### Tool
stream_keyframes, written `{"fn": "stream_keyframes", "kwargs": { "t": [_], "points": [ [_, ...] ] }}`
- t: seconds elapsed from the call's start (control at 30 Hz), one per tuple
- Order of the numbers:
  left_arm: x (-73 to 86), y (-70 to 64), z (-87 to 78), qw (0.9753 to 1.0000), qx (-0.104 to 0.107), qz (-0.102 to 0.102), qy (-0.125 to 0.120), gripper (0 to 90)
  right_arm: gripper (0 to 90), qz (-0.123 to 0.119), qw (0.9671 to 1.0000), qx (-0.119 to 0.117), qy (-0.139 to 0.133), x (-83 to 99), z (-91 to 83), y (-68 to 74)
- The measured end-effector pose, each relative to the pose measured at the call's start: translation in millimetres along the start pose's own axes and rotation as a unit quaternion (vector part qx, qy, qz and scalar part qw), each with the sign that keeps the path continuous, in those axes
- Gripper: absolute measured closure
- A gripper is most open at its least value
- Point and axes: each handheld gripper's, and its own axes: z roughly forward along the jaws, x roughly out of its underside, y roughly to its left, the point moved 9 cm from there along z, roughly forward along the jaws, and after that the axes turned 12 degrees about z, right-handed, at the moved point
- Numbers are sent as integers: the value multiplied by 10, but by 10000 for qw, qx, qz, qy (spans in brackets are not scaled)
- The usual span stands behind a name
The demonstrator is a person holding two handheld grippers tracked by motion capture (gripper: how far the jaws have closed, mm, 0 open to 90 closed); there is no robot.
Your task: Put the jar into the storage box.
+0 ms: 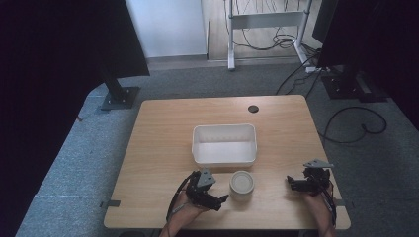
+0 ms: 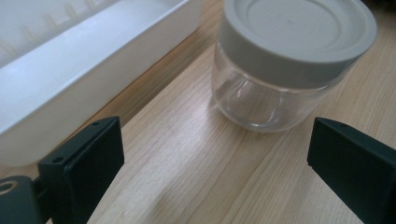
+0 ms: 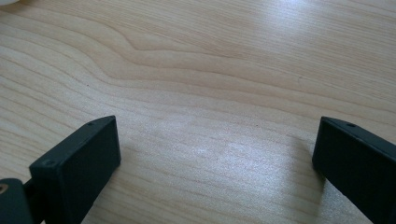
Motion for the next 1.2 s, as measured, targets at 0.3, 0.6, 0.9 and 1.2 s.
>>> {"fn": "stream_keyframes", "kwargs": {
  "t": [0.3,0.6,0.9,1.2],
  "points": [
    [-82,-70,103,9999,56,119,3,36,6,-2,10000,-2,1,0,0,0],
    [-159,-152,201,9997,139,211,-24,36,6,-4,10000,-6,2,0,0,2],
    [-211,-204,273,9995,184,272,-41,39,6,-9,10000,-8,2,0,0,2],
    [-275,-258,385,9991,199,372,0,51,5,-8,10000,-9,2,1,0,2]
  ]
}}
